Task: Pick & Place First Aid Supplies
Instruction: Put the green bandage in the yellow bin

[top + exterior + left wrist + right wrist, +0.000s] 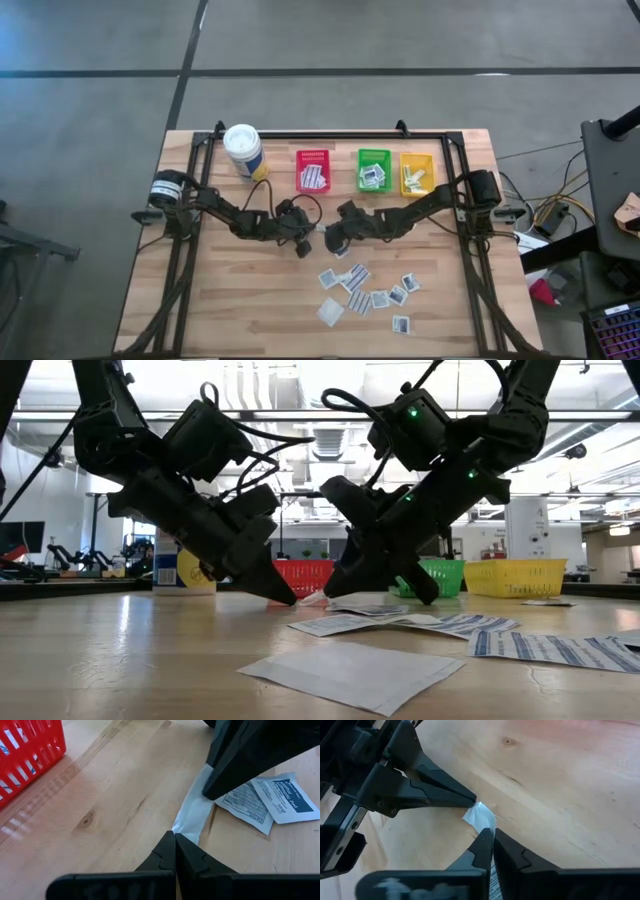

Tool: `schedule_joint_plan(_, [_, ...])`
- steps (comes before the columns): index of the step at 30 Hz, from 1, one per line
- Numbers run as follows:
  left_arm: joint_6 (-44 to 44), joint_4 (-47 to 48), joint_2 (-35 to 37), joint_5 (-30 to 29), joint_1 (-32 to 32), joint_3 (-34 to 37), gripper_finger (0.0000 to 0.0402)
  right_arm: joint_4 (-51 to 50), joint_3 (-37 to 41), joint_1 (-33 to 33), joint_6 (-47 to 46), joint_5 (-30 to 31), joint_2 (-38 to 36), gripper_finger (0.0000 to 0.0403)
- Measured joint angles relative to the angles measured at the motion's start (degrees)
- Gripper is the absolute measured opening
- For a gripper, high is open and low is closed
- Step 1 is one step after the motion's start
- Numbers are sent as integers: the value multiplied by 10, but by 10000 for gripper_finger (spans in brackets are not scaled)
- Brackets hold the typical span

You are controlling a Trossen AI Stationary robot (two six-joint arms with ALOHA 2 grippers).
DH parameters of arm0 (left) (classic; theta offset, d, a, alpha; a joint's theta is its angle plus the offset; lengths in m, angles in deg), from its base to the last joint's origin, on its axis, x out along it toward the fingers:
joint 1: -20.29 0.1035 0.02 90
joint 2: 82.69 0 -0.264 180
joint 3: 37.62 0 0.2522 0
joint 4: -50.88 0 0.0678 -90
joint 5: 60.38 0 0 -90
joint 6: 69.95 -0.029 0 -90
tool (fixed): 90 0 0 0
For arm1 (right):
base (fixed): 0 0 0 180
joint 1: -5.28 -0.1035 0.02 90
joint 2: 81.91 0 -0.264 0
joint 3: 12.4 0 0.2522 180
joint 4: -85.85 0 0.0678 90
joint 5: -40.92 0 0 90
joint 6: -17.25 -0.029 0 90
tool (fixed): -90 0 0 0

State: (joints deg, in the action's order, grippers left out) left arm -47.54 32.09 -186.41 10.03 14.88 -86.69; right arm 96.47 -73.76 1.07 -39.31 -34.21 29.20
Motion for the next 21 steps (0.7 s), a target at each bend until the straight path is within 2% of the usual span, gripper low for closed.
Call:
schedule_joint_plan(11, [-12,-7,1,0,0,1,0,2,0,0,26,-2,0,8])
schedule_joint_plan(21, [-25,-7,37,6,0,0,0,2,0,0,43,-1,0,8])
